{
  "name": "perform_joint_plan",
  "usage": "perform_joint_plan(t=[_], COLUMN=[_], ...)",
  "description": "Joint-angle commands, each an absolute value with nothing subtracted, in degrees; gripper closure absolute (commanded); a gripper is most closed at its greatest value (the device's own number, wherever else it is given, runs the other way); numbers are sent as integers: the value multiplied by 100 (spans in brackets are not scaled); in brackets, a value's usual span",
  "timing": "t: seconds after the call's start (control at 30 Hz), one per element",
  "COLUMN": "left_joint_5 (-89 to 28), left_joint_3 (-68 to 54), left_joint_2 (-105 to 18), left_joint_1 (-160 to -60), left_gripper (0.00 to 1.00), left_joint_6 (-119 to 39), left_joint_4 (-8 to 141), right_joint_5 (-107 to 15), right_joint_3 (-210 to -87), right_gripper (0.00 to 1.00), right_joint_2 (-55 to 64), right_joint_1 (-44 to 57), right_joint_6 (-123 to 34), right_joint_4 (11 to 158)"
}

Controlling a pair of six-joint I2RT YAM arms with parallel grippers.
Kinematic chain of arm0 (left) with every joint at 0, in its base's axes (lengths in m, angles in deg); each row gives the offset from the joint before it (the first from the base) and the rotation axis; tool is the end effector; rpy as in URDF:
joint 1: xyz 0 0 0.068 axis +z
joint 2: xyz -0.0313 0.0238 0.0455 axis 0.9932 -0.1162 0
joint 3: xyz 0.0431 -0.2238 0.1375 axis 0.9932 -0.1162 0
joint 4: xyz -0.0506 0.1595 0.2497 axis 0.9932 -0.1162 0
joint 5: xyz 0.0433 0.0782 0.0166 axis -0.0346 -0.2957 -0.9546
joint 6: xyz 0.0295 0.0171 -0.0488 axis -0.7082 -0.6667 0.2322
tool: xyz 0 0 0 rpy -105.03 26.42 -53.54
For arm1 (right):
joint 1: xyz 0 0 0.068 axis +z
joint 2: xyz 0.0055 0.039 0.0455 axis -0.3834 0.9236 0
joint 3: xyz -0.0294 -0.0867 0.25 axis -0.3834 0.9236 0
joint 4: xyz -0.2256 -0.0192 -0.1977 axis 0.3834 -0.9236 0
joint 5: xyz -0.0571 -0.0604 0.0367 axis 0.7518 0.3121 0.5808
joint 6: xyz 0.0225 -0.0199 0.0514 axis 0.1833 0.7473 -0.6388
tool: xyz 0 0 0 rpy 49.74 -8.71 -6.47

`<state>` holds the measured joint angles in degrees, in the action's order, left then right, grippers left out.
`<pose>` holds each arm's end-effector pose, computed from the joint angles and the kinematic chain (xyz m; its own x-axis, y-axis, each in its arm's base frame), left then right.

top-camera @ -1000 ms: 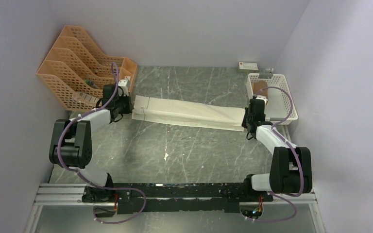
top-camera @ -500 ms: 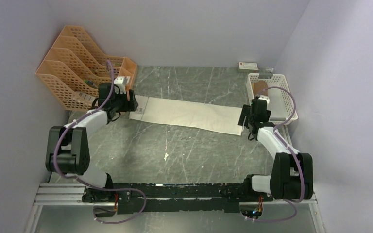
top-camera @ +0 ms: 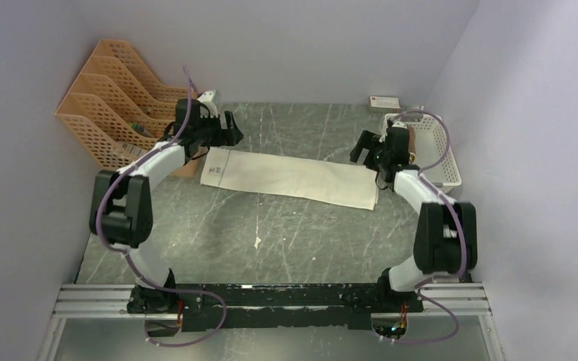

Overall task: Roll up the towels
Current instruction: Fold the towel at the center of the board.

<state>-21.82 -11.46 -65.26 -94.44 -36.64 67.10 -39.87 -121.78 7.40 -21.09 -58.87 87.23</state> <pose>0.4245 -0.0964 0.2248 -0.5436 -0.1471 -0.8264 0.3082 0.8808 -0.3595 0.3600 0.0103 0.1904 -0.5235 0.3484 -0.7775 0.1513 0.9361 0.3176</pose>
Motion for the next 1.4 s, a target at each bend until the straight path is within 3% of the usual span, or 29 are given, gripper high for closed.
perform_joint_plan(t=[0.0,0.1,0.4,0.6,0.97,1.13,1.37], left_joint_5=[-1432,-1009,-395,-303,-30,87,104], left_joint_3=[-721,-651,-646,-747,-852,-1015,-1160], left_joint_2=[-7026,-7095,-7186,-6981,-6505,-6400,-6241], left_joint_1=[-9405,-9405,-9405,-9405,-9396,-9396,-9396], left_gripper=[5,6,11,11,11,11,11], left_joint_6=[-3545,-3468,-3635,-3831,-4036,-4016,-4105], left_joint_4=[5881,6100,5845,5616,5245,5296,5188], right_joint_5=[-5395,-4863,-3341,-2907,-4348,-4632,-4701], right_joint_3=[-12600,-12454,-12185,-12163,-11854,-11769,-11612], right_gripper=[0,2,24,26,58,61,77], right_joint_2=[1336,1304,1121,1225,1580,1716,1943], right_joint_1=[-2310,-2377,-2422,-2442,-3163,-3177,-3098], right_joint_6=[-6285,-6236,-5976,-5788,-5741,-5736,-5734], right_joint_4=[8249,8165,7285,6957,7443,7593,7736])
